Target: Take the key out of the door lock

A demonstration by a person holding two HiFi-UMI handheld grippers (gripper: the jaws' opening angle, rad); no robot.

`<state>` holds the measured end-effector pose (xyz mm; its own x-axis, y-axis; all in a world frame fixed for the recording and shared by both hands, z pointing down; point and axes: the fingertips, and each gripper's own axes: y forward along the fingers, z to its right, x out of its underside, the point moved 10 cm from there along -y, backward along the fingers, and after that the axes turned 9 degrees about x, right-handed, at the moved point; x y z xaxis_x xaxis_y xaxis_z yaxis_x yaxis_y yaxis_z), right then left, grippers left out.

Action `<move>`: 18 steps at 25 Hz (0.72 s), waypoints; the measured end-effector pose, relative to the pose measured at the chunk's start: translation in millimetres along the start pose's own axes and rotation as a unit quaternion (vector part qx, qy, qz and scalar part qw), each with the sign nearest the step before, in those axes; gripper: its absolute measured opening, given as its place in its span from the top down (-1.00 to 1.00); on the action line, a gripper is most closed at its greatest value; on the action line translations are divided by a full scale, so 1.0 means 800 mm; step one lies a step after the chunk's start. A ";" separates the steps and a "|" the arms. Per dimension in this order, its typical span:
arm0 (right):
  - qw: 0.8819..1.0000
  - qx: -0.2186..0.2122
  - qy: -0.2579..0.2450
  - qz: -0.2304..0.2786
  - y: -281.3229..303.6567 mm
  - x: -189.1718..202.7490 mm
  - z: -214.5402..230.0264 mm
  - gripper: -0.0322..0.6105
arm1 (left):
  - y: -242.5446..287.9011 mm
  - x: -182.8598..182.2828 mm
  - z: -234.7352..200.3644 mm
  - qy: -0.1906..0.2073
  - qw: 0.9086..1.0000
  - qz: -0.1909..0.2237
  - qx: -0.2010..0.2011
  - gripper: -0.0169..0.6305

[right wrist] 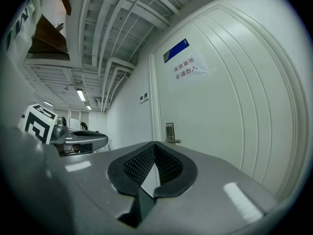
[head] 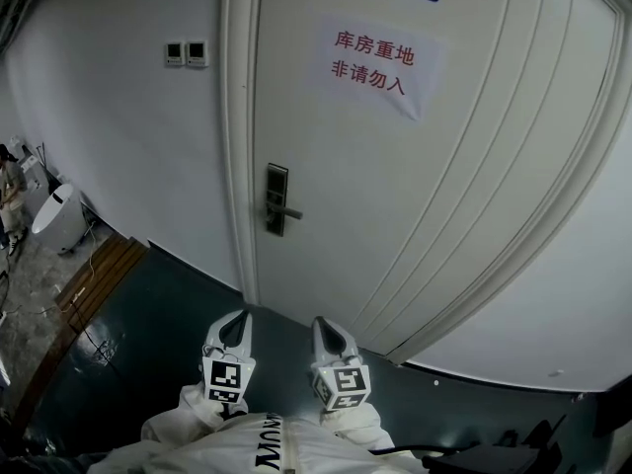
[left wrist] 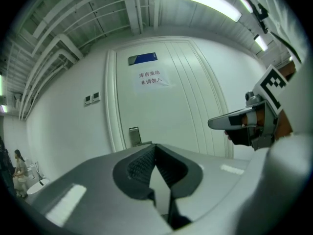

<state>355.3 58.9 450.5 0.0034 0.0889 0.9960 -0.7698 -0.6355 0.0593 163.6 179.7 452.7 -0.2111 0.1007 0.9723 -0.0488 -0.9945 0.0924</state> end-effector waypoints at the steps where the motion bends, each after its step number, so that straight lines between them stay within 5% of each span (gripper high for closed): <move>1: 1.000 0.002 -0.001 0.000 0.012 -0.002 -0.006 0.90 | 0.005 0.001 -0.014 -0.002 1.000 0.001 0.002 0.95; 18: 0.998 0.053 0.003 -0.025 0.184 0.006 -0.111 0.90 | 0.053 0.056 -0.217 -0.005 0.999 -0.011 0.042 0.95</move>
<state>185.2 34.3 457.9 0.0358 0.1265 0.9913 -0.6968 -0.7079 0.1155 -17.4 146.9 463.0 -0.2005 0.1218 0.9721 0.0297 -0.9910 0.1303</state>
